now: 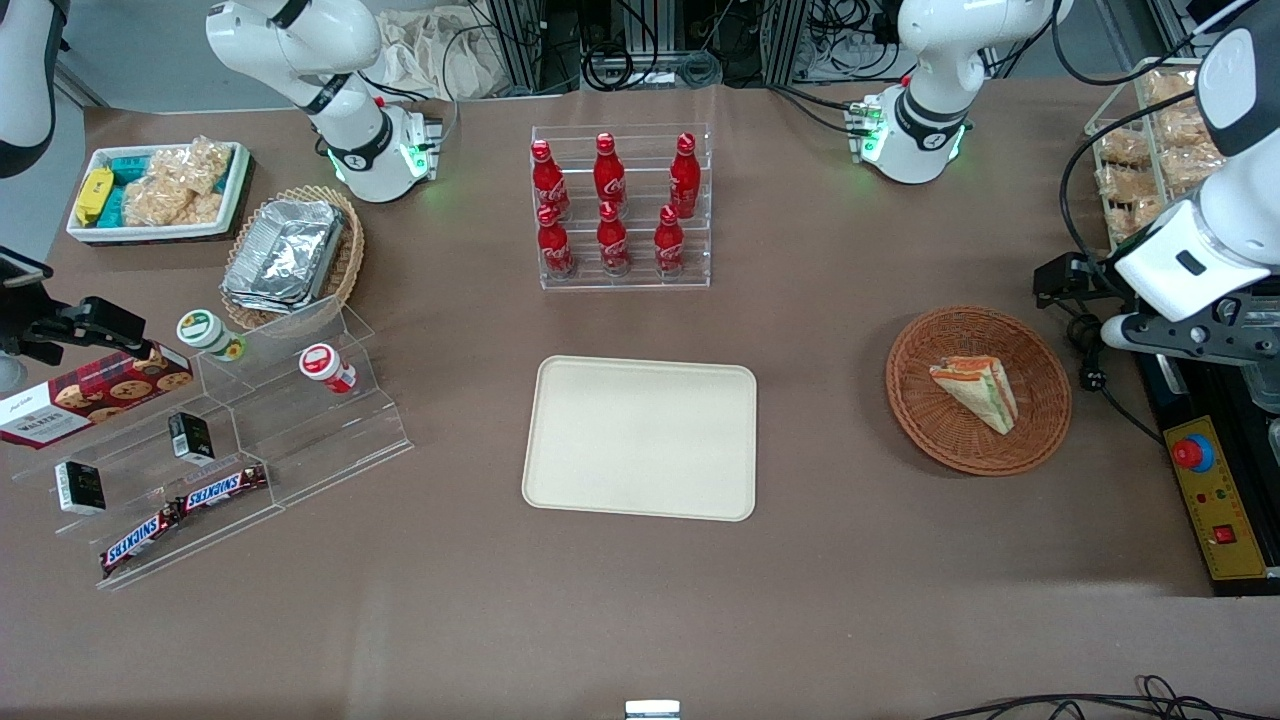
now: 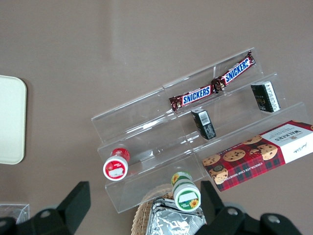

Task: Place sandwich from basket to tray
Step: 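Move the left gripper over the sandwich in the wicker basket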

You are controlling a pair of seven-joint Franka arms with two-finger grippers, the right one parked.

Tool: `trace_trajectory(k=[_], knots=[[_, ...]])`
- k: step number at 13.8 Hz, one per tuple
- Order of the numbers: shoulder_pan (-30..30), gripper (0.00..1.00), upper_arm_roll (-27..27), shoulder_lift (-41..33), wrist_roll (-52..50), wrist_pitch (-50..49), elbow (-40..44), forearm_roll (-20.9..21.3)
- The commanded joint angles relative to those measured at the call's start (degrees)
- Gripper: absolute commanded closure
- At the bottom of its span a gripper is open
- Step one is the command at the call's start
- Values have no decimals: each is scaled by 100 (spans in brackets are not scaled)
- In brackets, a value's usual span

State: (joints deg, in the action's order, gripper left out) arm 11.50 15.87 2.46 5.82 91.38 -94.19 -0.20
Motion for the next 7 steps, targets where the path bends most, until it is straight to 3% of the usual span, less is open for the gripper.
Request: trace_trajectory(k=[1, 5, 7], knots=[[28, 0, 21, 132, -46, -173, 173, 29], [28, 0, 21, 289, -89, -278, 419, 29], [36, 0, -31, 351, -813, -287, 323, 38]])
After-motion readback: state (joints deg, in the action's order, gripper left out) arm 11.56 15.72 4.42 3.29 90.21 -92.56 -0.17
